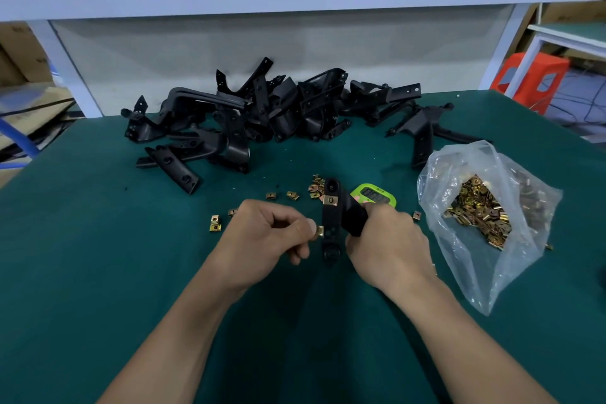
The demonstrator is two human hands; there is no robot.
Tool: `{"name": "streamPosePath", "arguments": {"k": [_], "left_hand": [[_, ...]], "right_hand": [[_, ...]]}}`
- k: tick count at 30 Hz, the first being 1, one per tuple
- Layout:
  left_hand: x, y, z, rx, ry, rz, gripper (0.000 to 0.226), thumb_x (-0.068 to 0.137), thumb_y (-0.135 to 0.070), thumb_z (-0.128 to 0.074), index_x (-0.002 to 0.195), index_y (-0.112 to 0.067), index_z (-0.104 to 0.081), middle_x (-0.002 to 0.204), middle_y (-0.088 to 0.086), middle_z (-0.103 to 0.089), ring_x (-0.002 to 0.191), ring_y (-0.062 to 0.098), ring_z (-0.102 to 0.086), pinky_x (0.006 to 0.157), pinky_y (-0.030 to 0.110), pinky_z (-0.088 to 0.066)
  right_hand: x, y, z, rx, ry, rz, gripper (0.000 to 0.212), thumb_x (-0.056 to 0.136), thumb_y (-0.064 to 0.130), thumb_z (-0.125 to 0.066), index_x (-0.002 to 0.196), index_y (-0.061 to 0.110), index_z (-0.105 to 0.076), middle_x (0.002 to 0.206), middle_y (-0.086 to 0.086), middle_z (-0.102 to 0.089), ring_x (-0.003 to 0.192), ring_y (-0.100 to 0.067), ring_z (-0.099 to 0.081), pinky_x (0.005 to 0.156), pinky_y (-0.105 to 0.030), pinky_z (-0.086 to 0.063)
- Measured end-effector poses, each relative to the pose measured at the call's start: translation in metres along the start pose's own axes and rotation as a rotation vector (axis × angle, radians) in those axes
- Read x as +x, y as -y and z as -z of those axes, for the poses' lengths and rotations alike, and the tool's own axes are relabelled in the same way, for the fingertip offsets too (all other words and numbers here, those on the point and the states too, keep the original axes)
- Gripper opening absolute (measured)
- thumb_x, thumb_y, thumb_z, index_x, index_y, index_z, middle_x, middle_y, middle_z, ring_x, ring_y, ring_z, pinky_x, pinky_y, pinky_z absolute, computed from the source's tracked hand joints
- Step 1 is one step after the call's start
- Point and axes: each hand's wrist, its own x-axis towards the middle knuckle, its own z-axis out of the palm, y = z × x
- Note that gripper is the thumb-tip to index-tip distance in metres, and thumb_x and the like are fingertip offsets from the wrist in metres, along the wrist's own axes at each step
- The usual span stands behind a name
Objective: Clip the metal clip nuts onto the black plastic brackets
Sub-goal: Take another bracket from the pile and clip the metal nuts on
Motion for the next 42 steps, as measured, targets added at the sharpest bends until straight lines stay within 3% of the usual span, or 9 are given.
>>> {"name": "streamPosePath", "arguments": {"k": [10, 15, 17, 23, 26, 30, 35, 39, 42], "left_hand": [[-0.001, -0.002, 0.003, -0.001, 0.070, 0.066, 0.031, 0.091, -0.022, -0.073, 0.060, -0.018, -0.072, 0.058, 0.006, -0.065, 0.054, 0.017, -0.058, 0.056, 0.024, -0.049], [-0.003, -0.002, -0.007, 0.007, 0.011, 0.066, 0.036, 0.097, -0.010, -0.069, 0.062, -0.016, -0.072, 0.058, 0.007, -0.067, 0.054, 0.017, -0.060, 0.056, 0.024, -0.050], [-0.004, -0.001, -0.012, 0.039, -0.007, 0.055, 0.035, 0.096, -0.012, -0.070, 0.061, -0.015, -0.072, 0.059, 0.008, -0.068, 0.053, 0.018, -0.061, 0.056, 0.026, -0.051], [-0.006, -0.002, -0.030, 0.116, -0.163, 0.099, 0.033, 0.096, -0.020, -0.070, 0.063, -0.018, -0.075, 0.057, 0.005, -0.069, 0.052, 0.014, -0.060, 0.055, 0.024, -0.048], [-0.011, -0.001, -0.047, 0.375, -0.340, 0.055, 0.038, 0.096, -0.037, -0.065, 0.065, -0.017, -0.068, 0.056, -0.001, -0.063, 0.049, 0.010, -0.051, 0.050, 0.025, -0.040], [-0.022, -0.010, -0.072, 0.568, -0.458, 0.002, 0.045, 0.079, -0.072, -0.047, 0.079, -0.031, -0.065, 0.067, -0.018, -0.065, 0.065, 0.007, -0.060, 0.061, 0.026, -0.048], [-0.016, -0.004, -0.062, 0.638, -0.514, -0.011, 0.026, 0.085, -0.053, -0.054, 0.069, -0.033, -0.057, 0.059, -0.013, -0.059, 0.056, 0.012, -0.056, 0.060, 0.035, -0.049], [-0.015, -0.008, -0.046, 0.526, -0.536, -0.114, 0.017, 0.090, -0.046, -0.058, 0.080, -0.033, -0.062, 0.064, -0.015, -0.060, 0.057, 0.012, -0.056, 0.056, 0.030, -0.046], [-0.018, -0.023, -0.043, 0.347, -0.547, -0.127, 0.018, 0.092, -0.037, -0.067, 0.096, -0.055, -0.066, 0.080, -0.028, -0.069, 0.075, -0.001, -0.065, 0.067, 0.014, -0.049]], "right_hand": [[-0.003, 0.001, -0.003, -0.020, 0.091, -0.024, 0.022, 0.080, 0.033, -0.068, 0.089, 0.033, -0.048, 0.077, 0.000, -0.046, 0.078, -0.033, -0.047, 0.071, -0.035, -0.036], [-0.004, 0.002, -0.006, -0.100, 0.014, -0.016, 0.025, 0.081, 0.032, -0.069, 0.093, 0.025, -0.048, 0.092, -0.008, -0.065, 0.078, -0.033, -0.048, 0.070, -0.034, -0.035], [-0.006, 0.003, -0.009, -0.169, -0.014, 0.006, 0.030, 0.082, 0.032, -0.070, 0.090, 0.026, -0.041, 0.099, -0.006, -0.068, 0.085, -0.034, -0.060, 0.070, -0.034, -0.035], [-0.001, 0.001, -0.014, -0.221, -0.019, -0.005, 0.020, 0.084, 0.029, -0.066, 0.101, 0.025, -0.055, 0.104, -0.006, -0.069, 0.098, -0.034, -0.066, 0.070, -0.035, -0.035], [0.001, -0.001, -0.013, -0.187, -0.007, -0.045, 0.021, 0.084, 0.029, -0.064, 0.104, 0.026, -0.058, 0.104, -0.007, -0.069, 0.099, -0.035, -0.066, 0.070, -0.035, -0.035], [0.003, -0.004, -0.010, -0.104, -0.007, -0.048, 0.016, 0.085, 0.029, -0.059, 0.100, 0.030, -0.052, 0.099, -0.007, -0.069, 0.097, -0.037, -0.067, 0.070, -0.036, -0.035], [-0.002, 0.000, -0.004, 0.092, 0.075, -0.019, 0.032, 0.084, 0.041, -0.068, 0.113, 0.034, -0.057, 0.095, -0.005, -0.070, 0.091, -0.034, -0.067, 0.071, -0.036, -0.048], [-0.018, -0.002, 0.015, 0.492, 0.231, 0.055, 0.030, 0.080, 0.017, -0.064, 0.103, 0.033, -0.054, 0.083, 0.000, -0.063, 0.076, -0.025, -0.063, 0.052, -0.033, -0.050], [-0.049, -0.007, 0.036, 0.649, 0.233, 0.084, 0.038, 0.084, 0.011, -0.062, 0.109, 0.039, -0.059, 0.080, -0.011, -0.064, 0.061, -0.021, -0.059, 0.051, -0.039, -0.048]]}}
